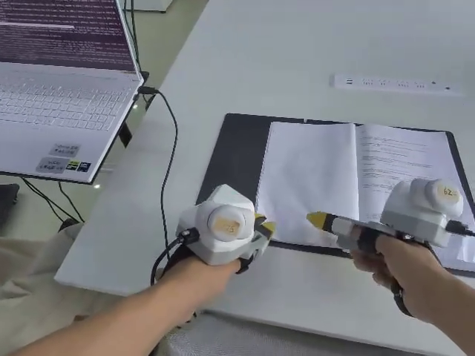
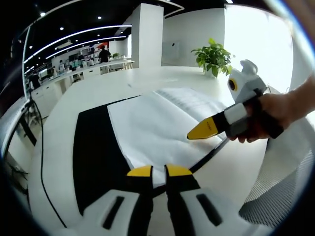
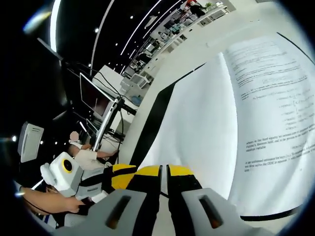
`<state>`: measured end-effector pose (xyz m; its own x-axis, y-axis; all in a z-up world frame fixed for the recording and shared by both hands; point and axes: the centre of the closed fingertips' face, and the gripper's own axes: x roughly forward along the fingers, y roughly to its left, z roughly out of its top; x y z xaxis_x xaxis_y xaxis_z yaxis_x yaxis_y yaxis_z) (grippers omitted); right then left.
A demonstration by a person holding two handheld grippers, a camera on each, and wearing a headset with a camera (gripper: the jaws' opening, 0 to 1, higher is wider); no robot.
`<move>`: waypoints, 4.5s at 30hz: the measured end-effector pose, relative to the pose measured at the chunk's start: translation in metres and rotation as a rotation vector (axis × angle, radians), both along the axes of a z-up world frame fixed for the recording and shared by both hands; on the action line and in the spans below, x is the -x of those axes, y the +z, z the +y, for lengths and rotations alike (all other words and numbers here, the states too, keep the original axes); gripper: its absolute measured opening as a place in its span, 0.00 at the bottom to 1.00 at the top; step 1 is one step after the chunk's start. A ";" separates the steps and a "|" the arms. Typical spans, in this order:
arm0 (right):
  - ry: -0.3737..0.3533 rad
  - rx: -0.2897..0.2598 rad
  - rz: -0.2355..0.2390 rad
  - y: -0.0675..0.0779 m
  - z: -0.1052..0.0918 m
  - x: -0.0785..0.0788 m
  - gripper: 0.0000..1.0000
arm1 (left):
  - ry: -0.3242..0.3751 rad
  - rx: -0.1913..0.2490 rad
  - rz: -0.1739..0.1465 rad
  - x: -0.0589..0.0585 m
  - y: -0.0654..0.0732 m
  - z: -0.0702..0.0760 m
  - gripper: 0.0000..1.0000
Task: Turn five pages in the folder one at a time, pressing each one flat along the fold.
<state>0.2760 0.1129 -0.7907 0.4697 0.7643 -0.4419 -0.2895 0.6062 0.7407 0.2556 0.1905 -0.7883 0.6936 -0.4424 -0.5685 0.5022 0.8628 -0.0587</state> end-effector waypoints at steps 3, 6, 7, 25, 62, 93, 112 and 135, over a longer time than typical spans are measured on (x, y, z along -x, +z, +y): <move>-0.032 -0.004 0.003 0.002 -0.017 -0.004 0.02 | 0.000 -0.017 0.008 -0.003 -0.009 -0.001 0.08; -0.052 -0.001 0.002 0.002 -0.028 -0.012 0.02 | 0.008 -0.053 0.023 -0.005 -0.021 0.001 0.07; -0.063 0.003 0.003 0.001 -0.032 -0.016 0.02 | 0.012 -0.060 0.028 -0.005 -0.024 0.002 0.07; -0.124 -0.029 0.032 0.003 -0.039 -0.074 0.00 | -0.002 -0.131 -0.019 -0.003 -0.034 0.009 0.01; -0.371 -0.262 0.227 -0.016 -0.052 -0.181 0.00 | 0.023 -0.109 -0.026 -0.005 -0.031 0.009 0.01; -0.501 -0.286 0.236 -0.019 -0.053 -0.228 0.00 | 0.029 -0.106 -0.018 -0.004 -0.033 0.010 0.01; -0.380 -0.311 0.288 -0.016 -0.059 -0.143 0.00 | 0.024 -0.117 -0.018 -0.004 -0.033 0.008 0.01; -0.231 -0.282 0.351 -0.023 -0.051 -0.030 0.00 | 0.034 -0.114 -0.019 -0.004 -0.033 0.008 0.01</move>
<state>0.3056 0.0620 -0.8134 0.5008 0.7704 -0.3946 0.1247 0.3869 0.9137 0.2594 0.1989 -0.8210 0.7182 -0.3516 -0.6004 0.4728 0.8797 0.0505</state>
